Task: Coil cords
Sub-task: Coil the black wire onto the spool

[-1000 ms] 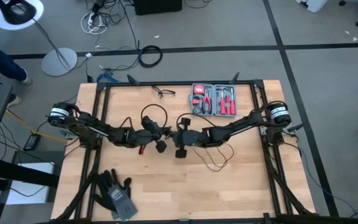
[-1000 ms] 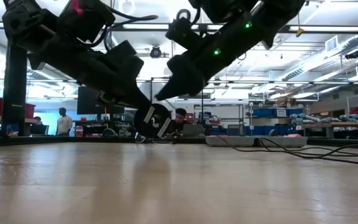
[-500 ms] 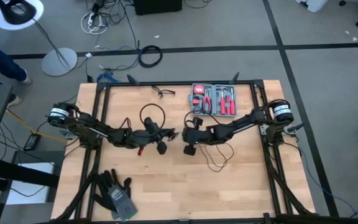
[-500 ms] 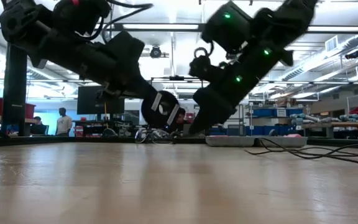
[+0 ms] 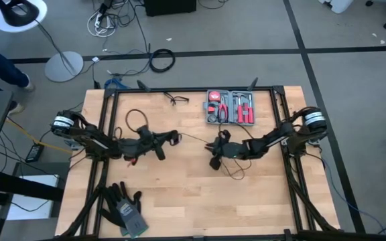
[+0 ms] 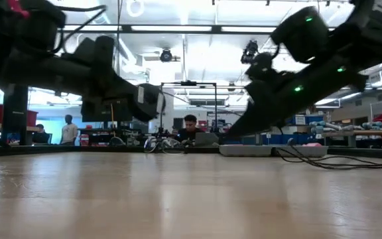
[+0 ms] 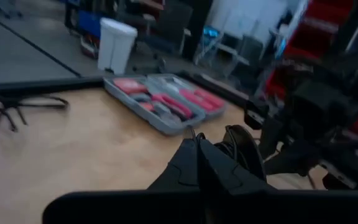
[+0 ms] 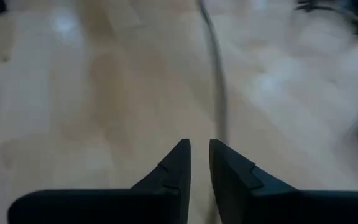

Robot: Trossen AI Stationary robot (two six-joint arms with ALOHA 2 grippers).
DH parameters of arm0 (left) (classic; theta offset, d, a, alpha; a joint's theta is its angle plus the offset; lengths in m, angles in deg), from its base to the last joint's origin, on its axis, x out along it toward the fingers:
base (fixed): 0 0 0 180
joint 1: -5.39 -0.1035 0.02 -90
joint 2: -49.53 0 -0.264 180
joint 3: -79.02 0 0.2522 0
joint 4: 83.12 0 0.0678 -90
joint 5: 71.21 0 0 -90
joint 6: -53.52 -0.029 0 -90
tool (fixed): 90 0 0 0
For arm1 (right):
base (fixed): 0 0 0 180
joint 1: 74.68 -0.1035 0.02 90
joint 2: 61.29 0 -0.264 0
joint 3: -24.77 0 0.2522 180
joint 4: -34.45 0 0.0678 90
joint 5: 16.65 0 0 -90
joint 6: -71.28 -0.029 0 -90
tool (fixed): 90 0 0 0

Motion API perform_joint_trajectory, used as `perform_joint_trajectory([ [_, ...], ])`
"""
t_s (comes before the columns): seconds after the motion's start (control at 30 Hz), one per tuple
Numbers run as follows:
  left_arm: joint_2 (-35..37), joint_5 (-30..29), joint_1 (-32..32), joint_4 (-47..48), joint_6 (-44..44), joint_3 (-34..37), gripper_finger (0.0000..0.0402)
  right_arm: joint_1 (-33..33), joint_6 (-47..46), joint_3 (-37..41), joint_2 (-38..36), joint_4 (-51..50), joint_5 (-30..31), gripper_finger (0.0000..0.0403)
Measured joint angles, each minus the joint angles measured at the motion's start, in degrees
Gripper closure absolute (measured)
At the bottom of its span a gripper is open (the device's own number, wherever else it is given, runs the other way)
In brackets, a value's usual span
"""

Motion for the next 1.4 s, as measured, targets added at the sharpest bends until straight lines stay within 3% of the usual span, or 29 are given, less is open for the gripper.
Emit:
perform_joint_trajectory([
  [0.13, 0.0, -1.9, 0.2, -6.0, -2.5, 2.8, 0.0401, -0.1, 0.3, 3.8, -6.5, 0.8, 3.6, 0.0346],
  [0.33, 0.0, -1.7, 0.2, -6.8, -2.9, 2.9, 0.0401, 0.8, 0.9, 6.2, -12.3, 0.6, 4.1, 0.034],
  [1.07, 0.0, -1.5, 0.2, -7.1, -4.3, 3.0, 0.0401, -0.7, 3.8, 6.2, -12.7, 3.8, 2.6, 0.0272],
  [1.4, 0.0, -0.4, 0.2, -7.3, -4.2, 3.0, 0.0401, 0.0, 8.5, 6.2, -14.6, 3.3, 2.3, 0.0214],
])
